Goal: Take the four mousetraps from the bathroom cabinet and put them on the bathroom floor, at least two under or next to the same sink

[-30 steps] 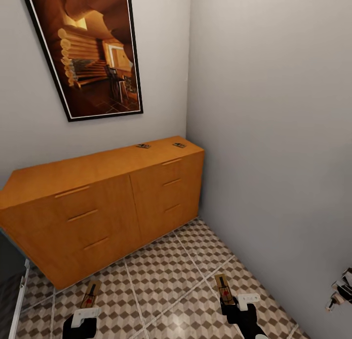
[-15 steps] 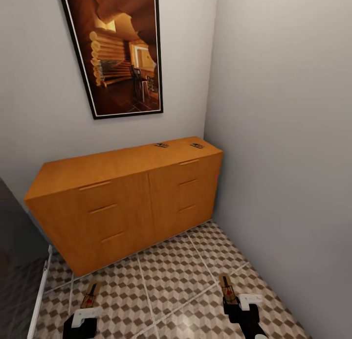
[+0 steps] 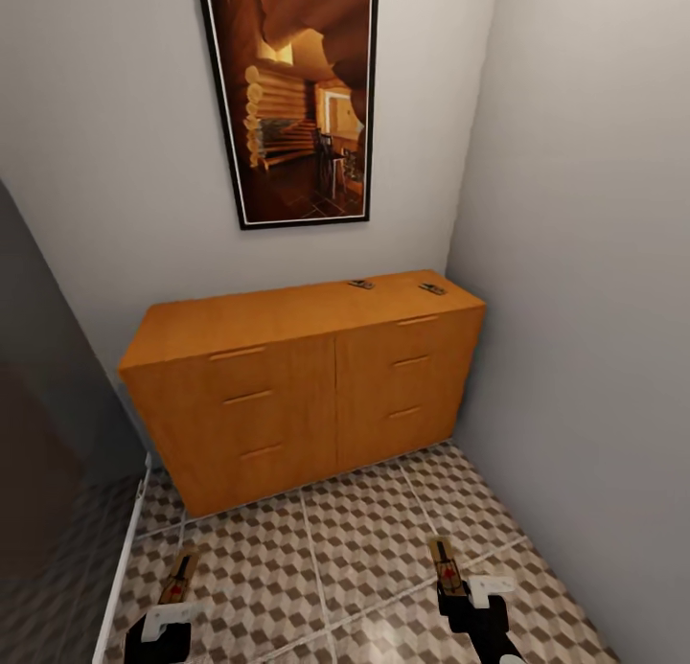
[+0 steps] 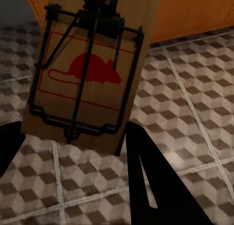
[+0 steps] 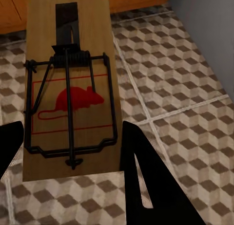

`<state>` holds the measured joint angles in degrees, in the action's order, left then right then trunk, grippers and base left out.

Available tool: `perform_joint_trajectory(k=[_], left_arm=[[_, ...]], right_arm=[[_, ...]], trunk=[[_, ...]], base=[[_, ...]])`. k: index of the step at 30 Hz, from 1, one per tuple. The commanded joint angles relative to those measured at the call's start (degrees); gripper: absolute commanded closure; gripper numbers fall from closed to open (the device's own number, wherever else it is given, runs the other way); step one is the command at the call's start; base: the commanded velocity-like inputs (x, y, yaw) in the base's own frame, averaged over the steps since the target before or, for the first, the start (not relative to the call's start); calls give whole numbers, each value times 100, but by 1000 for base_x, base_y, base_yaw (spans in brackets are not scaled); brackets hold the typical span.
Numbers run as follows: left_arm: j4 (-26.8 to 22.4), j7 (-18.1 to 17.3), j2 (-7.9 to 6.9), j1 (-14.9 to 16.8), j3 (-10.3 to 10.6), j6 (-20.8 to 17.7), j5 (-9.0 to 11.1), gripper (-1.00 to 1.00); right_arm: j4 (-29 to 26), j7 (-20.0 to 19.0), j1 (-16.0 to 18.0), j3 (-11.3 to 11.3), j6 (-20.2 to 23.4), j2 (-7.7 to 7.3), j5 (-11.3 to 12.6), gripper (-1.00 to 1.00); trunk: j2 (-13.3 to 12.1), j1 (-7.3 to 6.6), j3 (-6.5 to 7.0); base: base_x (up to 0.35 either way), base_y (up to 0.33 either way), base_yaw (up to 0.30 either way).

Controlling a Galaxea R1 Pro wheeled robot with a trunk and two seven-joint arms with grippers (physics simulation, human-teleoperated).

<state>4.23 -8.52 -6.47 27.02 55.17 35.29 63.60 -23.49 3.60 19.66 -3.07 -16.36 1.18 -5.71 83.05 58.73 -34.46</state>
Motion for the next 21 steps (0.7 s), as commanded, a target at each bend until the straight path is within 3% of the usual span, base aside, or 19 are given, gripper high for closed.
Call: perform_joint_trajectory(k=[1, 21], left_arm=[[16, -18, 5, 5, 29, 11, 38, 100], [16, -18, 10, 5, 29, 12, 38, 100]], right_arm=[[2, 27, 2, -28, -17, 5, -47, 100], [1, 47, 2, -28, -17, 6, -44, 100]], trunk=[[3, 0, -5], [3, 0, -5]], base=[[0, 0, 286], [0, 0, 288]])
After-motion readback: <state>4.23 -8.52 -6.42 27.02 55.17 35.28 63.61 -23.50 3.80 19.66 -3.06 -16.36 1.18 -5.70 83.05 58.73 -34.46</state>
